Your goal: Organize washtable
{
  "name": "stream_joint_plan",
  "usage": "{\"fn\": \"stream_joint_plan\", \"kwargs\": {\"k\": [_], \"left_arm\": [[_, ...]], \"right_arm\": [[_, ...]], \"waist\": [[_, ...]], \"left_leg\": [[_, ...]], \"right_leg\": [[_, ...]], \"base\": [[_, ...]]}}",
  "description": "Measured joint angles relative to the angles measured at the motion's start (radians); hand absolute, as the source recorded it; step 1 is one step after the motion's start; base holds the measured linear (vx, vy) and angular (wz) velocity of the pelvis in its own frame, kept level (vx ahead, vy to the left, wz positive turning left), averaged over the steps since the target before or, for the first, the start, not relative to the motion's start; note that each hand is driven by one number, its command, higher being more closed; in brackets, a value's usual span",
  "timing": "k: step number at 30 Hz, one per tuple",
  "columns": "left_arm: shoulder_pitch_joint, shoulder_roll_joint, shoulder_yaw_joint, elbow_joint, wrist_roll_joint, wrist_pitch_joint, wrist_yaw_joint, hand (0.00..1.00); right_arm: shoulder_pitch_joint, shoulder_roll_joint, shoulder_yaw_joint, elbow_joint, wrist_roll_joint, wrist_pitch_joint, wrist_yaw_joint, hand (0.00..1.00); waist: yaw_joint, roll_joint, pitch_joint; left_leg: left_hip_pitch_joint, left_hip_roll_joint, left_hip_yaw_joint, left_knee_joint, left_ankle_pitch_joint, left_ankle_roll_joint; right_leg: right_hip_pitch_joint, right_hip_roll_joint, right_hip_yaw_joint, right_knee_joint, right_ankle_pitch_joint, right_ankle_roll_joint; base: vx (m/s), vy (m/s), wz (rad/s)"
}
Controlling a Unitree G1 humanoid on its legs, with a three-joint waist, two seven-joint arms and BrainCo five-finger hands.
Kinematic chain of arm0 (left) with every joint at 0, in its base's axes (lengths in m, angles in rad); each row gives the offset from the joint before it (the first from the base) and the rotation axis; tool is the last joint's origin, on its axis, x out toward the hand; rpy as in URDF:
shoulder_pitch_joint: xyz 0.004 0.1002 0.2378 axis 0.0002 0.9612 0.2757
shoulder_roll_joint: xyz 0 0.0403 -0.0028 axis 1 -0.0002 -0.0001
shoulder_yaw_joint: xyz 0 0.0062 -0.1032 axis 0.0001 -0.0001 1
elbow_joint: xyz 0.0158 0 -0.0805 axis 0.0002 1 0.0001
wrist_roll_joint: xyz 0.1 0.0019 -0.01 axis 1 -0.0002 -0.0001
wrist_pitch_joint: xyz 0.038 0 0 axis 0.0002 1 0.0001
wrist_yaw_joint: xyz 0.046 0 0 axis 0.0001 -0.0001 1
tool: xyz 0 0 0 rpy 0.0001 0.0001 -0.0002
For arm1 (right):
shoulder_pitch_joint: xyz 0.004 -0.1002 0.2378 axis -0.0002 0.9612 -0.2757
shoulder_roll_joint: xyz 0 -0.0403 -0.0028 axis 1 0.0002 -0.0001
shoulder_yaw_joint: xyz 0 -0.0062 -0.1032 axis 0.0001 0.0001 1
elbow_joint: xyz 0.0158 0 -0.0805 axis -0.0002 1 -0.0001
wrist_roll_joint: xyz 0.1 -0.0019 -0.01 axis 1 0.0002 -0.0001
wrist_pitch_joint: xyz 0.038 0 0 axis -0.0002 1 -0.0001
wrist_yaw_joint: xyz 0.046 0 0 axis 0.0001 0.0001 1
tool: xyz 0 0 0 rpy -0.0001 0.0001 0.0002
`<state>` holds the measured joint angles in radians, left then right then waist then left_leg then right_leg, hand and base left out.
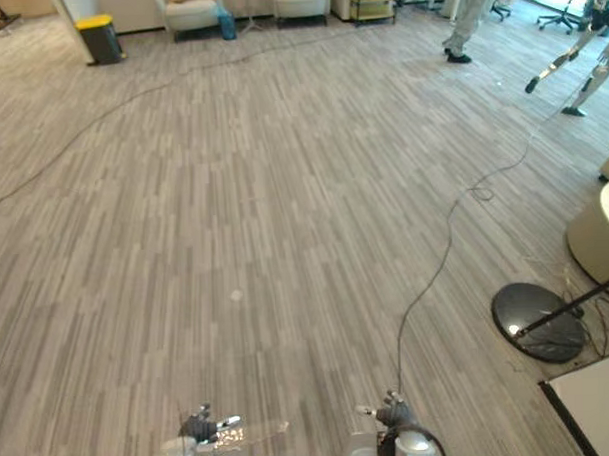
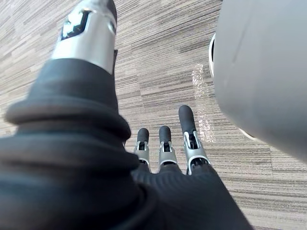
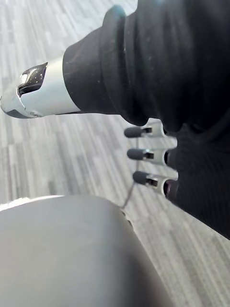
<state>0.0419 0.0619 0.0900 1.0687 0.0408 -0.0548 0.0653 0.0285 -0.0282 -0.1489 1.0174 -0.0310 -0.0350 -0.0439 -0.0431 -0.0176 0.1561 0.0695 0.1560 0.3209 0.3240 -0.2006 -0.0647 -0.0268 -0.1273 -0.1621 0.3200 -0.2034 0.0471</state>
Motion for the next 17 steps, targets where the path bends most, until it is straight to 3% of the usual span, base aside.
{"fn": "stream_joint_plan", "kwargs": {"k": [3, 7, 17], "left_arm": [[0.000, 0.001, -0.001, 0.000, 0.001, 0.000, -0.001, 0.00], [0.014, 0.000, -0.010, 0.002, 0.004, 0.000, -0.001, 0.00], [0.020, -0.002, -0.016, 0.005, 0.008, 0.000, -0.001, 0.00]], "right_arm": [[-0.001, -0.002, -0.001, 0.014, 0.000, -0.002, 0.000, 0.00], [0.002, -0.013, 0.001, 0.031, -0.010, -0.001, 0.000, 0.00], [-0.002, -0.018, 0.003, 0.059, -0.012, -0.003, 0.000, 0.00]], "waist": [[0.003, -0.005, -0.006], [0.002, 0.012, -0.038], [0.004, 0.017, -0.054]], "left_leg": [[0.005, -0.002, 0.007, -0.034, 0.000, 0.002], [0.013, -0.013, 0.014, -0.062, 0.004, 0.006], [0.038, -0.037, 0.008, -0.117, 0.029, 0.022]], "right_leg": [[-0.012, 0.008, 0.013, -0.012, 0.008, 0.011], [-0.005, 0.016, 0.029, -0.060, 0.034, 0.024], [0.059, 0.021, 0.037, -0.183, 0.111, 0.012]], "base": [[-0.05, -0.006, -0.12], [-0.04, 0.018, -0.08], [0.02, 0.032, 0.02]]}}
